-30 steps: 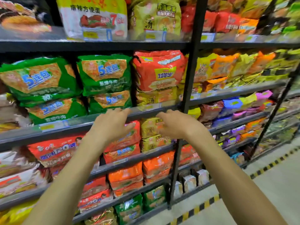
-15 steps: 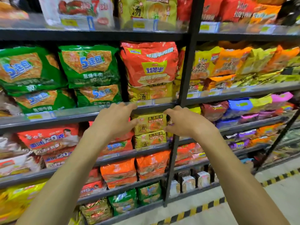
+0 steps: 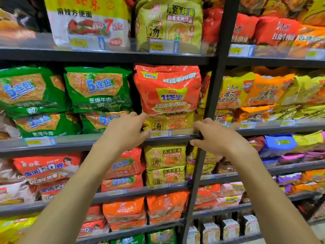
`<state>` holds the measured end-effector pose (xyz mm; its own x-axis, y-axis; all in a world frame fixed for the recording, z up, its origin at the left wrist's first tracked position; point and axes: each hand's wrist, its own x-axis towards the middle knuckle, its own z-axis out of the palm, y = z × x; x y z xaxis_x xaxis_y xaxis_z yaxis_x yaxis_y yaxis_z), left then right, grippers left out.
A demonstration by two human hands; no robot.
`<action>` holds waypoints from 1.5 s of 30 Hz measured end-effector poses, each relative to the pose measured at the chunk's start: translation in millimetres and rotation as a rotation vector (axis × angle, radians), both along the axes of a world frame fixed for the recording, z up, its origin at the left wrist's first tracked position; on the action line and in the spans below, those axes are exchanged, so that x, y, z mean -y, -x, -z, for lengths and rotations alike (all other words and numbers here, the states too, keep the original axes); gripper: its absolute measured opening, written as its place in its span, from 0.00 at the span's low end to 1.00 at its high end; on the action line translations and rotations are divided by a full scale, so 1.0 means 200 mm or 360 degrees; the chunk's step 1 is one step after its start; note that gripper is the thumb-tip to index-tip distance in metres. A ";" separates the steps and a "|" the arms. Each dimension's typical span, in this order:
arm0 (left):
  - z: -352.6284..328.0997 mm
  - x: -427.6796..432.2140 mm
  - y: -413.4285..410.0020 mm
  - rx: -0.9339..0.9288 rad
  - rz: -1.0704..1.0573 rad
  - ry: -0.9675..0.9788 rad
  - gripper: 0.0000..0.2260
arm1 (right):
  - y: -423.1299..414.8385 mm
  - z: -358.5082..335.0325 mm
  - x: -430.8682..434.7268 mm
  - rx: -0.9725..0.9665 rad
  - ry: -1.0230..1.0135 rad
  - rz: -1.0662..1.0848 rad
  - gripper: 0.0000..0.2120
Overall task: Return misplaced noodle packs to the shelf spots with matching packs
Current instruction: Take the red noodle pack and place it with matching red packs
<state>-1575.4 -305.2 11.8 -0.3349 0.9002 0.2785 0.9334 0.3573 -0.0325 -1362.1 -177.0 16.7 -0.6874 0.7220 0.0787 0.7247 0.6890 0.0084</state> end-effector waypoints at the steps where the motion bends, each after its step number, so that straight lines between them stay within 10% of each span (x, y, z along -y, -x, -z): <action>1: 0.00 -0.02 0.02 -0.0011 -0.0001 -0.0026 0.23 | 0.01 0.00 -0.02 -0.0024 -0.0021 -0.0010 0.31; 21: 0.16 -0.24 0.23 0.0240 0.0117 -0.1026 0.30 | 0.13 0.04 -0.38 -0.0778 -0.0473 -0.0169 0.36; 33: 0.24 -0.62 0.29 0.0620 0.0402 -0.1225 0.52 | 0.36 0.16 -0.75 -0.1433 -0.0028 -0.0675 0.49; 45: 0.31 -0.76 0.32 0.0815 0.0395 -0.1321 0.54 | 0.47 0.28 -0.88 -0.1635 0.0127 -0.0856 0.57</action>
